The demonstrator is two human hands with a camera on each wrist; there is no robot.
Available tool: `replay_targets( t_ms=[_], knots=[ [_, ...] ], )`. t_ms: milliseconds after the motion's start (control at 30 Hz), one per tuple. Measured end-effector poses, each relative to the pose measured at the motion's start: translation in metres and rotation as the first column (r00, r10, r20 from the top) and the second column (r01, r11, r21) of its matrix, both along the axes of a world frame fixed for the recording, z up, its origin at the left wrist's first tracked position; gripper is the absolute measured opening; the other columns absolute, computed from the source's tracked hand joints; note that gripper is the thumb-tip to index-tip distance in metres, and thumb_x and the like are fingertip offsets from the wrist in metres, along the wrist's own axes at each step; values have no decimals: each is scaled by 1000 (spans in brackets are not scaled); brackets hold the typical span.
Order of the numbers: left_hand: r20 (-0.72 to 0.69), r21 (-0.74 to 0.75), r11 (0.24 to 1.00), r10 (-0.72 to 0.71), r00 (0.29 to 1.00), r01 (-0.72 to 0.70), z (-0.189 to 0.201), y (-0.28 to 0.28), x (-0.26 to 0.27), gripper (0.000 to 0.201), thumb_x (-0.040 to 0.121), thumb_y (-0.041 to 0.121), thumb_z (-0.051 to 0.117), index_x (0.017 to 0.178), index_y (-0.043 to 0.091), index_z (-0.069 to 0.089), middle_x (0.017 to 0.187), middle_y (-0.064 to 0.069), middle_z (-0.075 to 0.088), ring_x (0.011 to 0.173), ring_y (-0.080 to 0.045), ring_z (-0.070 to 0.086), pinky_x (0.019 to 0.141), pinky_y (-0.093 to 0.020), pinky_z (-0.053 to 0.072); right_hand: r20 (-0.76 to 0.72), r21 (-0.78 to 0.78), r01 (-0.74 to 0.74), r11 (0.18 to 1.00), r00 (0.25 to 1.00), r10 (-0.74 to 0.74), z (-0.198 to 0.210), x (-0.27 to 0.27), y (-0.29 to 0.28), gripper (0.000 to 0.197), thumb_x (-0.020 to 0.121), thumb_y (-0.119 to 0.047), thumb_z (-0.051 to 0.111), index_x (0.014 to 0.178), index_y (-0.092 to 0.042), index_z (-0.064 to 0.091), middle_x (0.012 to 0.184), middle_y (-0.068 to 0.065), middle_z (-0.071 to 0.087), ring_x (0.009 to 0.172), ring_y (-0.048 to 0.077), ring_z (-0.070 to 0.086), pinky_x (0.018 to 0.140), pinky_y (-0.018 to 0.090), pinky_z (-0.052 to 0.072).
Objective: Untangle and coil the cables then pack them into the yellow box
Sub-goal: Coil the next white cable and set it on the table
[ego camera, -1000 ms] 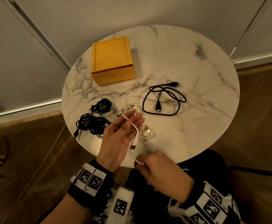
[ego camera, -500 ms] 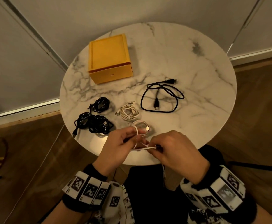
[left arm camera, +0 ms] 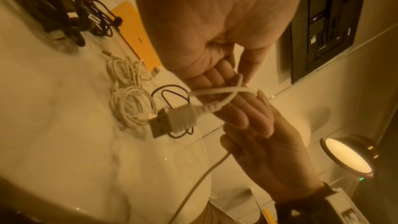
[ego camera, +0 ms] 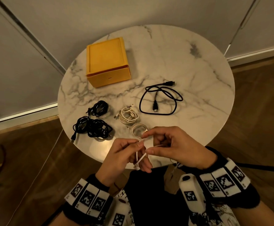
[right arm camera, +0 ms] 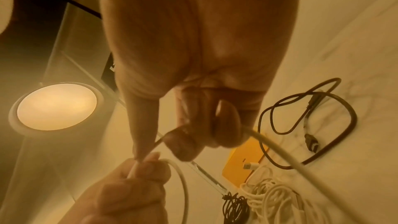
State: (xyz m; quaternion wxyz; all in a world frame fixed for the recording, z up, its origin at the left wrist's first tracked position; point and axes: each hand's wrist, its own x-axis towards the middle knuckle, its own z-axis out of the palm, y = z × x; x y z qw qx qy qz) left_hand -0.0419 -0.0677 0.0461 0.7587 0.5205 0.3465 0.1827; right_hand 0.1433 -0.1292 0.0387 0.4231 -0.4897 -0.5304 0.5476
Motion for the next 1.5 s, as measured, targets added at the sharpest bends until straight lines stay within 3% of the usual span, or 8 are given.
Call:
replay_targets(
  t_ms=[333,633,800,1033,1167,1300,1433,1500],
  knots=[
    [60,-240,951,-188,980,197,0,-1,-7,48,93,40,50,87,-3,71,62,-18,67,44,-25,63,49,-25,50,-17,25,-23,999,1000,24,0,-1,-1,18,87,-24,70,88,-7,65,72,25,61,62,40,52,61,52,43],
    [202,-313,825,-427,881,471,-1,7,0,44,99,31,43,107,-6,65,74,-11,72,61,-20,69,62,-27,54,-82,0,-43,999,996,43,2,3,2,3,89,-2,63,88,1,64,71,-8,63,68,-1,57,68,14,45],
    [208,-321,793,-474,856,518,-2,6,5,49,101,31,35,112,-8,62,66,-6,70,50,-12,63,52,-18,50,-168,-39,-38,999,985,31,-1,3,-1,3,89,1,61,87,2,63,64,-9,58,56,-1,47,56,11,37],
    [355,-357,821,-323,877,446,1,1,9,40,99,26,41,110,-5,64,75,-10,72,59,-15,67,59,-21,54,-302,-66,71,995,949,-88,-7,-2,2,7,88,-6,63,83,-4,67,64,4,57,53,15,39,48,26,27],
    [414,-376,878,-127,901,297,3,-1,8,37,98,23,45,114,-5,63,77,-9,72,62,-17,68,62,-23,54,-305,-50,184,982,933,-190,-8,-6,4,15,88,-9,62,97,0,71,63,14,62,52,19,54,52,26,44],
    [568,-405,875,12,823,266,10,2,5,42,102,13,32,132,-14,43,96,-16,71,84,-23,70,77,-28,56,-278,-45,191,981,941,-196,-7,-18,0,21,93,-12,57,105,-11,73,59,17,59,45,24,55,46,32,41],
    [583,-418,877,59,810,237,20,4,5,44,105,11,20,140,-15,28,114,-25,66,106,-32,65,94,-38,51,-204,-70,105,992,972,-118,1,-38,-7,20,89,-26,56,76,-31,71,56,6,64,37,23,57,36,19,36],
    [516,-376,909,46,855,178,21,5,5,45,103,17,30,139,-9,37,100,-14,71,93,-25,69,83,-38,56,-147,-96,79,992,985,-92,4,-43,-9,23,95,-23,53,78,-32,67,57,12,64,36,28,56,34,17,35]
  ],
)
